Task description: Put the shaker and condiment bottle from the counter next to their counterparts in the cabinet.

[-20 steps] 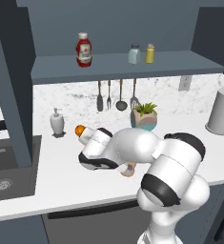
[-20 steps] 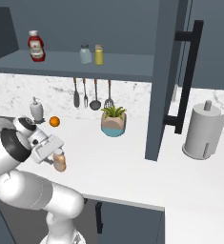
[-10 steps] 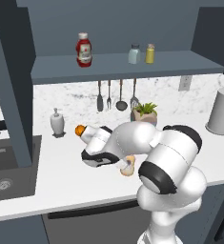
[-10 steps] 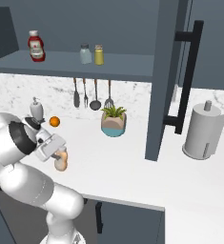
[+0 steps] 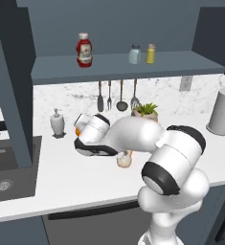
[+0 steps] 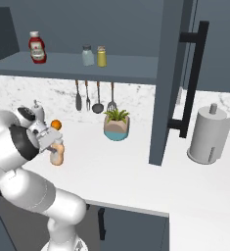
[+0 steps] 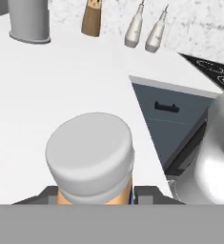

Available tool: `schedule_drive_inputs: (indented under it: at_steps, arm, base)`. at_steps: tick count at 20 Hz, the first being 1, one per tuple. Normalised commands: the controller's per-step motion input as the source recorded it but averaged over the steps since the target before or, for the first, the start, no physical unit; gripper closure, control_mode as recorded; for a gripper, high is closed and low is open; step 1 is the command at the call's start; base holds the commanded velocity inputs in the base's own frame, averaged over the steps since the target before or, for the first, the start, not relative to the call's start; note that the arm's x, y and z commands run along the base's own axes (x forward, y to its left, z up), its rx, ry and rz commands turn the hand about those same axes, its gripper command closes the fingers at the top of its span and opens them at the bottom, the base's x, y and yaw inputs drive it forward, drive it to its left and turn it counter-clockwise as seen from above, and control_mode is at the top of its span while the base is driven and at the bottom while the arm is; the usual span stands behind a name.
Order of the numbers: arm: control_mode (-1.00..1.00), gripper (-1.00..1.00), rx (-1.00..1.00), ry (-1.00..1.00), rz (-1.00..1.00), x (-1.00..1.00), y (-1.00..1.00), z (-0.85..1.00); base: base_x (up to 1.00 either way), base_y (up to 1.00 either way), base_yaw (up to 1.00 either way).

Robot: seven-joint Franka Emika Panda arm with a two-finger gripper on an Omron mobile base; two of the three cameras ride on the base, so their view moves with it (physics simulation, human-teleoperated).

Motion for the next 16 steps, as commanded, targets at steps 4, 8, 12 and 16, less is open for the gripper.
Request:
schedule_drive_inputs:
  at_steps: [4, 8, 12, 16]
  arm:
    - [-1.0, 1.0, 0.0, 0.0, 0.23, -0.07, 0.11, 0.82]
    - [-1.0, 1.0, 0.0, 0.0, 0.35, 0.0, 0.05, 0.65]
    - [-1.0, 1.0, 0.0, 0.0, 0.48, 0.0, 0.0, 0.45]
    - [-1.0, 1.0, 0.0, 0.0, 0.53, 0.0, 0.0, 0.34]
  base:
    - [0.0, 0.0, 0.0]
    - [0.0, 0.0, 0.0]
    - [0.0, 0.0, 0.0]
    - [0.0, 0.0, 0.0]
